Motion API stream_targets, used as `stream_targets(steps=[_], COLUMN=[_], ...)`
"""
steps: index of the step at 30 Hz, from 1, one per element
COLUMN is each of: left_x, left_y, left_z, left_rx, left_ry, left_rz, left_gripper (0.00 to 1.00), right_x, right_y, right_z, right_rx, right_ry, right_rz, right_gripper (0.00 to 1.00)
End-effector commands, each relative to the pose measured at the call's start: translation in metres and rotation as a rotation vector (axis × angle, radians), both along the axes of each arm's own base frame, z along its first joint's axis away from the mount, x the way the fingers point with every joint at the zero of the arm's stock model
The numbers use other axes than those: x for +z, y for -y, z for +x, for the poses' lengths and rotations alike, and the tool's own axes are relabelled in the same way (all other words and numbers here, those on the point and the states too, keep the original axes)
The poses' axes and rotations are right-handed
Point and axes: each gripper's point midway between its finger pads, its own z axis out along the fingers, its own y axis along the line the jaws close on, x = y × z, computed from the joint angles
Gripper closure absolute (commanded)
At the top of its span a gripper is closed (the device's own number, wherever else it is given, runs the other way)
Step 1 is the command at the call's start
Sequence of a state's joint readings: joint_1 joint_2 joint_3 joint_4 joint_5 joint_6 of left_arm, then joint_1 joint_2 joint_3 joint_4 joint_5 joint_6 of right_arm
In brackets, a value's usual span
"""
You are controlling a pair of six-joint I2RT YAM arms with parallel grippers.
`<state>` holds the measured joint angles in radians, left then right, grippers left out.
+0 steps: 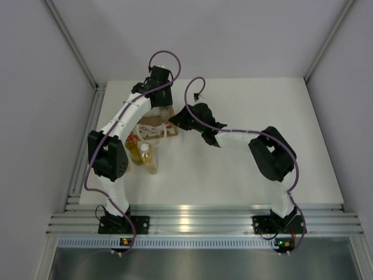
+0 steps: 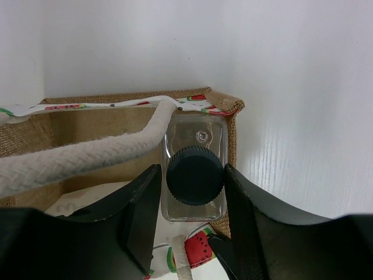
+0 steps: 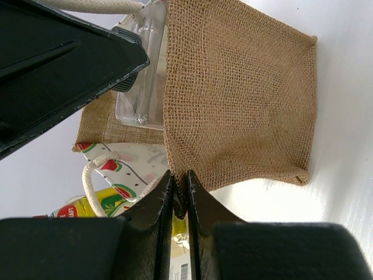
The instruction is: Take the personal care products out of the canvas bag
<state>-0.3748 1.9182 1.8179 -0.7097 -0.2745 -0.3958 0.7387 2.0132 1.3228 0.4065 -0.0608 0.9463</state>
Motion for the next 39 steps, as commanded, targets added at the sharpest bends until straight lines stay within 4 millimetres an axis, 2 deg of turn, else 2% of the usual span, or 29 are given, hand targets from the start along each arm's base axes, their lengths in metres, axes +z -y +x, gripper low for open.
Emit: stream_targets(steps=[1, 8, 20, 25, 31, 36, 39], left_x=[0.009, -0.007, -0.027, -0.040, -0.060, -0.061, -0.060], left_y=[0.000, 0.009, 0.000, -0.006, -0.002, -0.004, -0.005], left_z=[0.011, 0.011, 0.010, 0.008, 0.004, 0.001, -0.001], left_rx=[-0.007, -0.073, -0.060, -0.061, -0.081, -0.070, -0.066], left_ry=[0.041, -0.001, -0.041, -0.078, -0.129, -0.132, -0.133], left_rz=[0.020, 0.018, 0.085, 0.123, 0.117, 0.117, 0.116], left_gripper=[0.49, 0.45, 0.49, 0.49, 0.45, 0.39, 0.39], right_x=[-0.006, -0.007, -0.008, -0.008, -0.008, -0.010, -0.010], right_y=[0.003, 0.002, 0.003, 0.002, 0.002, 0.003, 0.003], right_z=[-0.011, -0.011, -0.011, -0.011, -0.011, -0.010, -0.010], right_rx=[0.033, 0.037, 0.036, 0.037, 0.038, 0.036, 0.036], right_ry=[-0.029, -0.029, -0.030, -0.029, -0.028, -0.032, -0.032], right_rz=[-0.024, -0.021, -0.025, -0.023, -0.024, -0.027, -0.027], right_gripper=[1.00, 1.00, 1.00, 1.00, 1.00, 1.00, 1.00])
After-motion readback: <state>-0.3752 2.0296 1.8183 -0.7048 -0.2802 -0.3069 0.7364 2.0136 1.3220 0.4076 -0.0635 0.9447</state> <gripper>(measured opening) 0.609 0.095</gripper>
